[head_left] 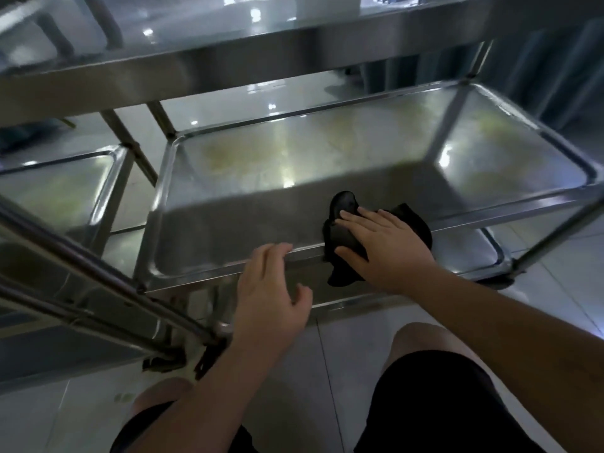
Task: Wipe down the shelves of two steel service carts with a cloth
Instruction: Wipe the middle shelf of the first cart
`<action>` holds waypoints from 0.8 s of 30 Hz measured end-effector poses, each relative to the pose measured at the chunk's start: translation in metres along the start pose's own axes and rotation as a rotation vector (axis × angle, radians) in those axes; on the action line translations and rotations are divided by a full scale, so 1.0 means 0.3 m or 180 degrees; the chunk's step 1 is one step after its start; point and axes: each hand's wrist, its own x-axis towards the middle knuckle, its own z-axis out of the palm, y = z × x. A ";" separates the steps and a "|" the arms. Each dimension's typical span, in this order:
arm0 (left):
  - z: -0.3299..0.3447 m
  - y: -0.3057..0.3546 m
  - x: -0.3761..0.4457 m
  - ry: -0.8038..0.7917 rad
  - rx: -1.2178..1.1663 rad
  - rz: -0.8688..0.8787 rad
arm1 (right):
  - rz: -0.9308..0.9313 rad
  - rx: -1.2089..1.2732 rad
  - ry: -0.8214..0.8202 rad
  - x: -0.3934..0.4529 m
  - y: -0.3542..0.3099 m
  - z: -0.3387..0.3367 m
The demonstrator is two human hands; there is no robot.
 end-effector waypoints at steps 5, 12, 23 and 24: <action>0.123 0.138 0.088 -0.0300 0.0265 0.0353 | 0.0466 0.0028 0.0178 -0.071 0.207 -0.029; 0.277 0.274 0.148 -0.0774 0.0564 0.0837 | 0.1057 0.0046 0.0252 -0.151 0.472 -0.084; 0.458 0.444 0.278 -0.1306 0.1010 0.1295 | 0.1686 0.0143 0.0169 -0.175 0.747 -0.138; 0.471 0.457 0.290 -0.1338 0.1059 0.1316 | 0.1740 0.0161 0.0144 -0.167 0.758 -0.142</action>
